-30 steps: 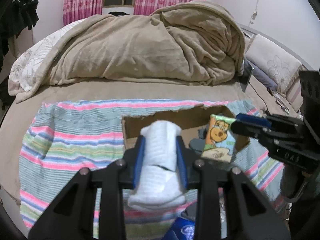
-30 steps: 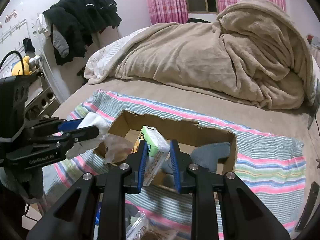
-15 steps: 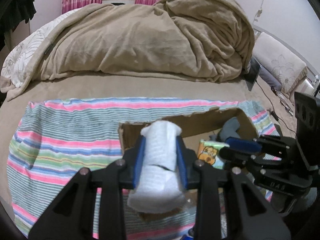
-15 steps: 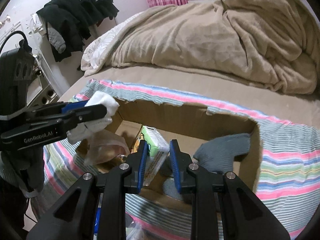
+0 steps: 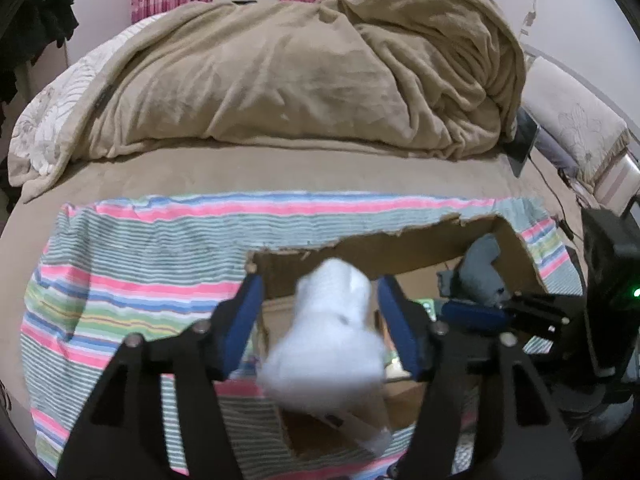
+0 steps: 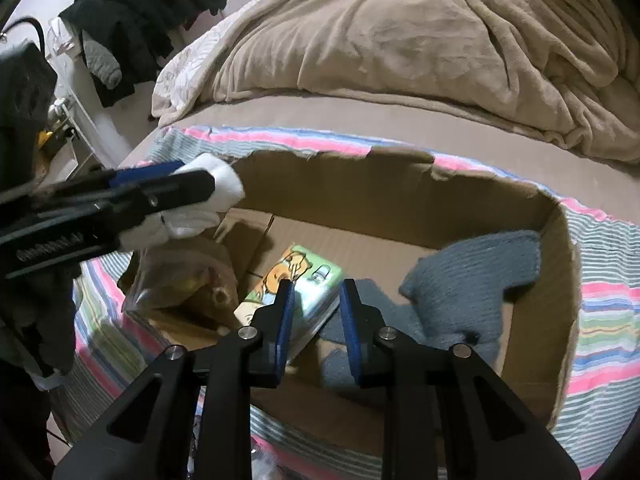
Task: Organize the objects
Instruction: 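Lower the white socks and cartoon pack into the box and open both tools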
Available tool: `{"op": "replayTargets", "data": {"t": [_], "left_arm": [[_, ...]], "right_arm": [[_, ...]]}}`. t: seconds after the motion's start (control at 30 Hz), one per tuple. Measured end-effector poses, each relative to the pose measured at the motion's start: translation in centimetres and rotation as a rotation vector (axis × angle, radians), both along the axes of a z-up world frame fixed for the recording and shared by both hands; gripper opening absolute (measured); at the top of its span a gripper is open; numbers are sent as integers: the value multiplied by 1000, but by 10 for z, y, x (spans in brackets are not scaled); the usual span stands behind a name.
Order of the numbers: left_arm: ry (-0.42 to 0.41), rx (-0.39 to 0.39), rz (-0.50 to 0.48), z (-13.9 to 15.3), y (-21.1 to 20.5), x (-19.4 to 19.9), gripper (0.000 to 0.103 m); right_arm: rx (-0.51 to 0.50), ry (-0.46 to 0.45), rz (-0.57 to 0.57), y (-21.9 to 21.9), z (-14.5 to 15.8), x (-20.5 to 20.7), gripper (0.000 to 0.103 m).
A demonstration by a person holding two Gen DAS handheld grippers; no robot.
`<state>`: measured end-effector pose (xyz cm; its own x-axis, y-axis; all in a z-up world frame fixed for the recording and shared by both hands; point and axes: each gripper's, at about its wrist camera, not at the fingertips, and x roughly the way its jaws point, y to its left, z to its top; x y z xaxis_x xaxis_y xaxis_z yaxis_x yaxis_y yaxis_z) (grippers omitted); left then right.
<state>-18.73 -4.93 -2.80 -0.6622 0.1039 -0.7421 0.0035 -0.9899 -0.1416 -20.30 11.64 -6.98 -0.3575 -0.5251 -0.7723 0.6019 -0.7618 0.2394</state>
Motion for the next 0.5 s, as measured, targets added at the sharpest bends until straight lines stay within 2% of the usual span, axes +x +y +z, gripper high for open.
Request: {"op": "replayTargets", "data": {"t": [0.1, 0.5], "left_arm": [[11, 8, 10, 6, -4, 5, 71], [32, 18, 16, 25, -4, 39, 71]], "right_arm": [[-1, 17, -5, 1, 6, 4, 48], [-10, 51, -52, 22, 30, 27, 65]]}}
